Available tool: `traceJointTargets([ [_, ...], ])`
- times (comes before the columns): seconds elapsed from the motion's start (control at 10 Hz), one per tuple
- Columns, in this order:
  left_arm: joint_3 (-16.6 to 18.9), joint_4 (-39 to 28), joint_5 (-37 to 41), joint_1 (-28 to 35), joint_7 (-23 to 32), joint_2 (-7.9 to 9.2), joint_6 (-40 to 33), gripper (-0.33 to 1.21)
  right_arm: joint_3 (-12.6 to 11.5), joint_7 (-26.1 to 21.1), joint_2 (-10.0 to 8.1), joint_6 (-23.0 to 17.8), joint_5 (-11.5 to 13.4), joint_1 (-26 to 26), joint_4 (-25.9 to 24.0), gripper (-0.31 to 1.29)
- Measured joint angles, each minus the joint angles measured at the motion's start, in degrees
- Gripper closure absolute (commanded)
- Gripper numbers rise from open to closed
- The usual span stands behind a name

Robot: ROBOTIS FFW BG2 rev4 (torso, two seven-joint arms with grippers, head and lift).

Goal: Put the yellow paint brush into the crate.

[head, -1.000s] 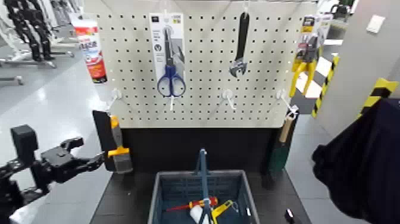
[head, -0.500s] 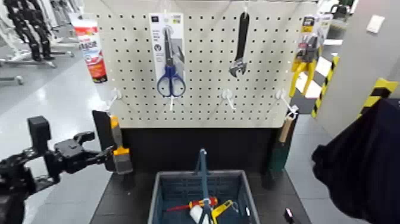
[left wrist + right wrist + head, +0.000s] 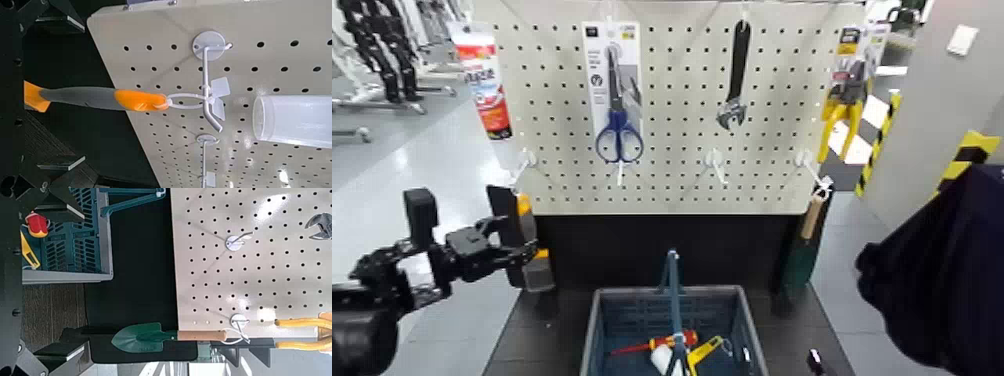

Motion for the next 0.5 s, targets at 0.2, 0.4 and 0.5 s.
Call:
traceJointTargets([
  [0.2,-1.2,1.4,0.3,-1.4,-0.2,-0.06,-0.3,0.14,0.0,0.1,0.05,0.0,0.0,0.0,0.0,0.14],
  [0.4,-1.7,1.7,0.5,-2.0,-0.1,-0.33,-0.5,0.25,0.0,0.1,0.09,-0.1,0.0,0.0,0.1,0.14],
  [0.5,-1.8,1.7,0.6,-2.2,0.0,-0.53,-0.6,0.62,0.1,0.1,0.13,-0.2,0.0,0.0,0.1,0.14],
])
